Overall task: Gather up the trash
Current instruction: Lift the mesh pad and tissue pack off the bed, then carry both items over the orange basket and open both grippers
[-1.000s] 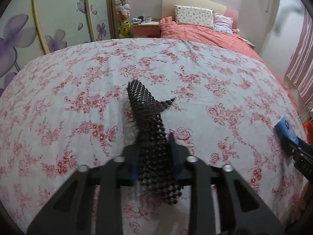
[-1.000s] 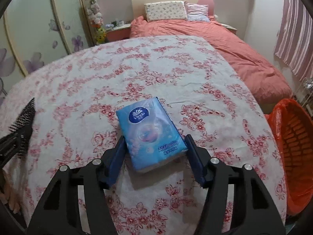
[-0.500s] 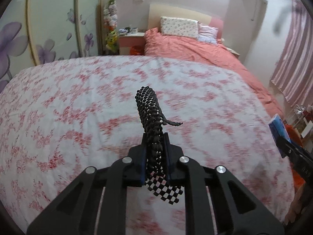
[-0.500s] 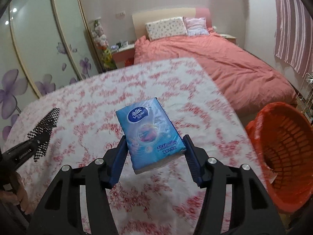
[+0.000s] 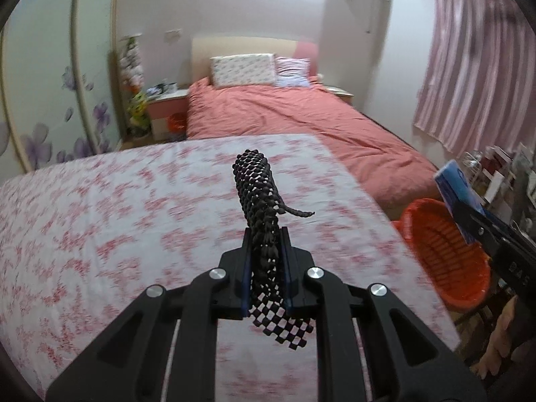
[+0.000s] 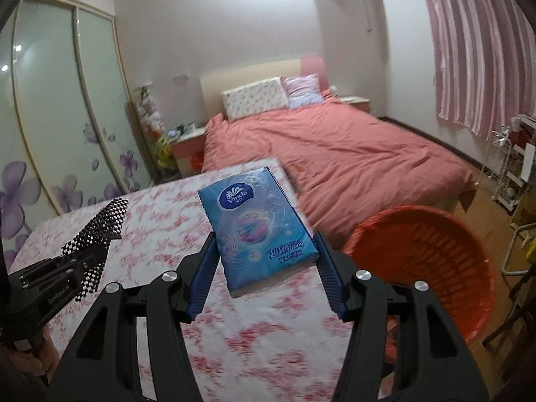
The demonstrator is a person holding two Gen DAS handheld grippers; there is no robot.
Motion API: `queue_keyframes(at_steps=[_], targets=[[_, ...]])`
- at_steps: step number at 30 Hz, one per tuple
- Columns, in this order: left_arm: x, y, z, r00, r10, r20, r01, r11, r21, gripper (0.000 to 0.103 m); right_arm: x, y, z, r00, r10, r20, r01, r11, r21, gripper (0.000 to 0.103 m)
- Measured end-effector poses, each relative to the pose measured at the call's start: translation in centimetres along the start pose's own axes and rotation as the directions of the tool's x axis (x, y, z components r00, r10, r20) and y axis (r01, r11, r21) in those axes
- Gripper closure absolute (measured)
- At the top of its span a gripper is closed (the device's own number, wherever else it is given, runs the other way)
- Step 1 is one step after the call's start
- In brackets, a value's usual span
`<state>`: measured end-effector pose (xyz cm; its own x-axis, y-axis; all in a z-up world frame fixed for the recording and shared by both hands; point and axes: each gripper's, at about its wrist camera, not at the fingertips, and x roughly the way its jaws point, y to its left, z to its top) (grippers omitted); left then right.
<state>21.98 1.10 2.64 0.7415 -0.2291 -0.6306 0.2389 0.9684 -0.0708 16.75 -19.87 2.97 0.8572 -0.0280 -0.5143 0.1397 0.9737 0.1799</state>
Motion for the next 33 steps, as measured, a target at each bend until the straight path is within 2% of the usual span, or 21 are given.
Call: queue_keyframes(at_steps=[8, 14, 22, 29, 30, 32, 33], targets=[[-0.4, -6.0, 0.5, 0.997, -0.082, 0.014, 0.081, 0.994, 0.070, 0.088, -1.4, -3.2, 0.4, 0.996, -0.067, 0.057, 0.065, 0.997, 0.046, 0.046], [0.3, -10.5, 0.6, 0.987, -0.162, -0.001, 0.161, 0.981, 0.107, 0.087, -1.9, -6.3, 0.3, 0.991, -0.113, 0.069, 0.106, 0.989, 0.101, 0.046], [2.1, -18.1, 0.3, 0.960, -0.278, -0.043, 0.281, 0.942, 0.181, 0.087, -1.3, -11.3, 0.2, 0.985, -0.165, 0.059, 0.149, 0.966, 0.210, 0.046], [5.8, -24.0, -0.3, 0.936, -0.332, -0.118, 0.351, 0.908, 0.230, 0.086, 0.0, -15.5, -0.7, 0.986, -0.162, 0.030, 0.145, 0.943, 0.301, 0.045], [6.7, -24.8, -0.6, 0.934, -0.329, -0.135, 0.353, 0.906, 0.233, 0.085, 0.5, -16.3, -0.8, 0.989, -0.147, 0.018, 0.133, 0.938, 0.319, 0.043], [8.2, -25.4, -1.1, 0.934, -0.319, -0.162, 0.351, 0.906, 0.237, 0.071, 1.9, -17.9, -1.3, 0.993, -0.118, -0.017, 0.116, 0.925, 0.362, 0.042], [8.6, -25.6, -1.3, 0.936, -0.311, -0.167, 0.344, 0.908, 0.237, 0.067, 2.3, -18.4, -1.4, 0.994, -0.109, -0.028, 0.112, 0.922, 0.372, 0.040]])
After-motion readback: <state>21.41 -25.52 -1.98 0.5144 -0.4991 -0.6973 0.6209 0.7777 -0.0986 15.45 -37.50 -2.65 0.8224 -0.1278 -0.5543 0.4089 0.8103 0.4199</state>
